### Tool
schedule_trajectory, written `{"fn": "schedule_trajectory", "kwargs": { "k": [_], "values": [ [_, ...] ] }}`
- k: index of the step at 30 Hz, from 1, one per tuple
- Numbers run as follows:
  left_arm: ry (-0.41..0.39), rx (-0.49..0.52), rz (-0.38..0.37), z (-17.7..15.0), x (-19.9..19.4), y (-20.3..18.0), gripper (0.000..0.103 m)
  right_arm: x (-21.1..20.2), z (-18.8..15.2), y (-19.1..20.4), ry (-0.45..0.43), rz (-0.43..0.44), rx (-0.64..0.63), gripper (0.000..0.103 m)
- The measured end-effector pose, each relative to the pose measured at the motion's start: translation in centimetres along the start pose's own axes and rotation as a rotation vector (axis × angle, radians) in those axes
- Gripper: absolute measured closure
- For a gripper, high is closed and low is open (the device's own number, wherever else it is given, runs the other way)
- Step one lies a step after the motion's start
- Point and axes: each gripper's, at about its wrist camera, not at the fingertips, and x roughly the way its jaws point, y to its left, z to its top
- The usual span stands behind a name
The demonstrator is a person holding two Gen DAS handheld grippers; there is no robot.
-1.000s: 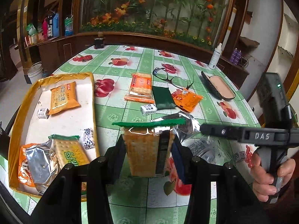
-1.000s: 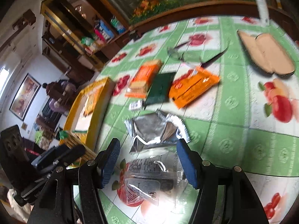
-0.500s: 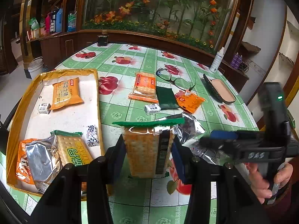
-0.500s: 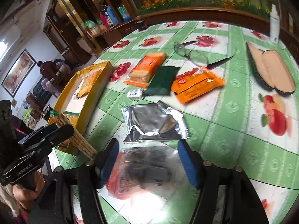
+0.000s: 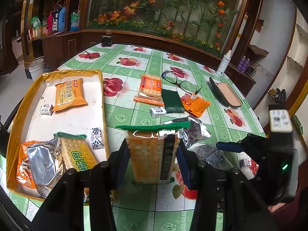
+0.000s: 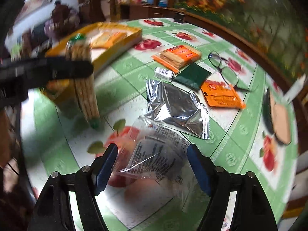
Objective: Organize snacks
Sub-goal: 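Lift the cracker packet with the left gripper while the right lifts the clear bag, then lower the cracker packet and clear bag into the tray and open both grippers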
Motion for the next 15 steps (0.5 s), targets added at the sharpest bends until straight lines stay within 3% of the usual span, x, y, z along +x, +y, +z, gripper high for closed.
{"fn": "schedule_trajectory", "kwargs": {
  "k": [2, 7, 15],
  "values": [
    [-0.001, 0.0, -0.001, 0.0, 0.0, 0.0, 0.057, 0.7, -0.2, 0.1, 0.007, -0.054, -0.016, 0.026],
    [0.0, -0.002, -0.001, 0.0, 0.0, 0.0, 0.057, 0.4, -0.2, -1.5, -0.033, -0.079, 0.038, 0.045],
    [-0.008, -0.01, -0.014, 0.1, -0.1, -0.1, 0.057, -1.9, 0.3, -5.5, -0.121, 0.062, 0.279, 0.05]
  ]
}}
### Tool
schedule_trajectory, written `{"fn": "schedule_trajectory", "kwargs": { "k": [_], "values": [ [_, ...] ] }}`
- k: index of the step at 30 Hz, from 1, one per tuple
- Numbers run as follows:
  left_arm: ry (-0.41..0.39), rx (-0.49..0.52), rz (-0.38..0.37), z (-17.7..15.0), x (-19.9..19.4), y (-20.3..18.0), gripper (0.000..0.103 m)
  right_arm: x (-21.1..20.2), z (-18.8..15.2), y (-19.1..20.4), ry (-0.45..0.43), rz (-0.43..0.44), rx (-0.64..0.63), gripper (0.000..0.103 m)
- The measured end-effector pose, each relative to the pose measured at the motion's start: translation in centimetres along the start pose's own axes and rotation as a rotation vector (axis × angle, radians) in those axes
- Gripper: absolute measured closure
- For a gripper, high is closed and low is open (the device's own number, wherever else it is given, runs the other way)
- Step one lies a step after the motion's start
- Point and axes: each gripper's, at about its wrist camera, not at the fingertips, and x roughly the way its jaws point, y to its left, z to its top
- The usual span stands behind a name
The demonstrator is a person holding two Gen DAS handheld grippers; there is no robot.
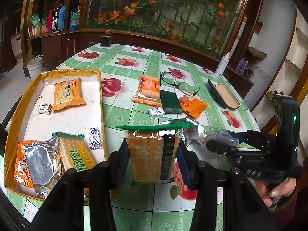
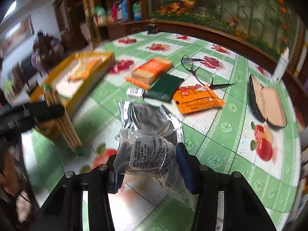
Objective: Organize snacks
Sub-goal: 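Lower the cracker packet and clear bag into the tray and open both grippers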
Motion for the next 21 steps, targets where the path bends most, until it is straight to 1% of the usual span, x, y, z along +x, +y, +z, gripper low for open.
{"fn": "schedule_trajectory", "kwargs": {
  "k": [3, 5, 8, 14, 21],
  "values": [
    [-0.016, 0.001, -0.008, 0.3, -0.5, -0.2, 0.057, -0.9, 0.4, -1.2, -0.035, 0.11, 0.097, 0.052],
    [-0.028, -0.002, -0.011, 0.6, -1.0, -0.1, 0.057, -1.3, 0.4, -1.5, -0.052, 0.163, 0.139, 0.055],
    [-0.054, -0.011, -0.013, 1.1, -1.9, 0.1, 0.057, -1.6, 0.6, -1.8, -0.07, 0.24, 0.185, 0.057],
    [-0.113, -0.048, -0.01, 2.1, -4.4, 1.8, 0.057, -1.5, 0.6, -1.7, -0.08, 0.337, 0.243, 0.058],
    [-0.19, -0.099, 0.017, 3.5, -7.4, 4.8, 0.057, -1.7, 0.9, -1.5, -0.107, 0.401, 0.283, 0.058]
  ]
}}
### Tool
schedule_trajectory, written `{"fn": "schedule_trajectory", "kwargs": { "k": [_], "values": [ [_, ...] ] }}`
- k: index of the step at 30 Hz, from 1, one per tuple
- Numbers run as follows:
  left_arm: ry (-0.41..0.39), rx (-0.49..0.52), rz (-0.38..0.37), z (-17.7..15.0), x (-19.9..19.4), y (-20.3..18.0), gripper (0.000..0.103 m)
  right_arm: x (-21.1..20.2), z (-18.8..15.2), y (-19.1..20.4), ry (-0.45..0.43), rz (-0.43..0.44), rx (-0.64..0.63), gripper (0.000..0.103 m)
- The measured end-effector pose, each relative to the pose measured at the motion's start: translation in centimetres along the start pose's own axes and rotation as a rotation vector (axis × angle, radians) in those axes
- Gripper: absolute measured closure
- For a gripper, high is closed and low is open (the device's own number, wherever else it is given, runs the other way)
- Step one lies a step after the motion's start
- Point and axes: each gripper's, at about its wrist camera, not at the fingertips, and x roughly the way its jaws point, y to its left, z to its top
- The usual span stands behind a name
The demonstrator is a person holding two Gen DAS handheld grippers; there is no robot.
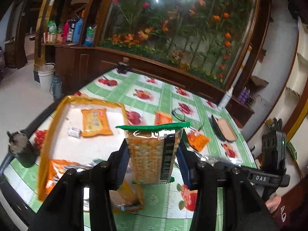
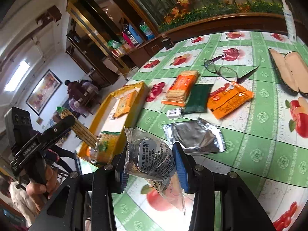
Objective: Organize snacks
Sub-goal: 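Lower the cracker packet and clear bag into the tray and open both grippers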
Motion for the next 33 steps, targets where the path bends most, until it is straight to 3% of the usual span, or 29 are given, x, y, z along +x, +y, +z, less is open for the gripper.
{"fn": "schedule_trajectory", "kwargs": {
  "k": [12, 18, 25, 33],
  "values": [
    [-0.04, -0.071, 0.105, 0.9, -0.9, 4.9, 0.057, 3.6, 0.7, 3.1, 0.069, 0.112, 0.037, 0.057],
    [-0.053, -0.099, 0.172, 0.6, -0.4, 7.0, 0.057, 6.9, 2.1, 7.2, 0.106, 0.156, 0.004, 0.061],
    [-0.031, -0.134, 0.215, -0.3, 1.0, 9.2, 0.057, 12.3, 3.7, 10.6, 0.118, 0.191, 0.017, 0.061],
    [-0.039, -0.144, 0.253, -0.5, 2.3, 10.2, 0.057, 16.6, 4.9, 11.5, 0.105, 0.172, 0.046, 0.062]
  ]
}}
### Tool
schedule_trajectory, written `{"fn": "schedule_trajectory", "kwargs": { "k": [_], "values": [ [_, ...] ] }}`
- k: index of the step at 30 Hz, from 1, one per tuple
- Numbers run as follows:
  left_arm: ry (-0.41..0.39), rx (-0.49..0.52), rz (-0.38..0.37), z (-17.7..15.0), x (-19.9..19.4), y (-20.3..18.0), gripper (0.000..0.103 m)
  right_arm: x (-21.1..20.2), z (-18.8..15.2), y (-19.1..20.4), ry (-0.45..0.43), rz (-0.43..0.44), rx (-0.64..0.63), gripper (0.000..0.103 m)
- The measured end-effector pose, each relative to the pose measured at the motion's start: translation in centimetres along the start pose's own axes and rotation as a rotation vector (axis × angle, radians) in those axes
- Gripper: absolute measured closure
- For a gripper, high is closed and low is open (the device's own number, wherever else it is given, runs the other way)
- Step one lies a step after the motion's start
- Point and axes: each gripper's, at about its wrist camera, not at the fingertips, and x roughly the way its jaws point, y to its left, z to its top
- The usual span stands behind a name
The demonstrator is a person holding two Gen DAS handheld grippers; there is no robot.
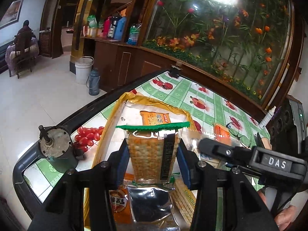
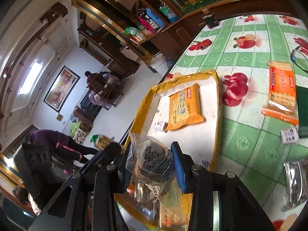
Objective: Organize snacks
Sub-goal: 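Lower the cracker packet and clear bag into the tray and open both grippers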
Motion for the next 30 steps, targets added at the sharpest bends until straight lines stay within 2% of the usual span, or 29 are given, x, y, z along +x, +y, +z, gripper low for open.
{"fn": "schedule_trajectory", "kwargs": {
  "k": [15, 21, 26, 30],
  "values": [
    [0.056, -0.026, 0.019, -0.4, 4.2, 0.8, 0.057, 2.9, 1.5, -2.9, -0.005, -0.056, 0.072, 0.06],
    [0.066, -0.022, 0.014, -0.9, 4.5, 0.6, 0.057, 3.7, 1.4, -3.2, 0.026, -0.085, 0.062, 0.059],
    [0.063, -0.016, 0.001, -0.8, 4.2, 0.2, 0.051, 2.8, 1.7, -2.8, -0.009, -0.091, 0.041, 0.046],
    [0.064, -0.002, -0.006, -0.9, 3.6, -0.3, 0.051, 1.9, 1.9, -2.3, -0.034, -0.095, 0.02, 0.045]
  ]
}}
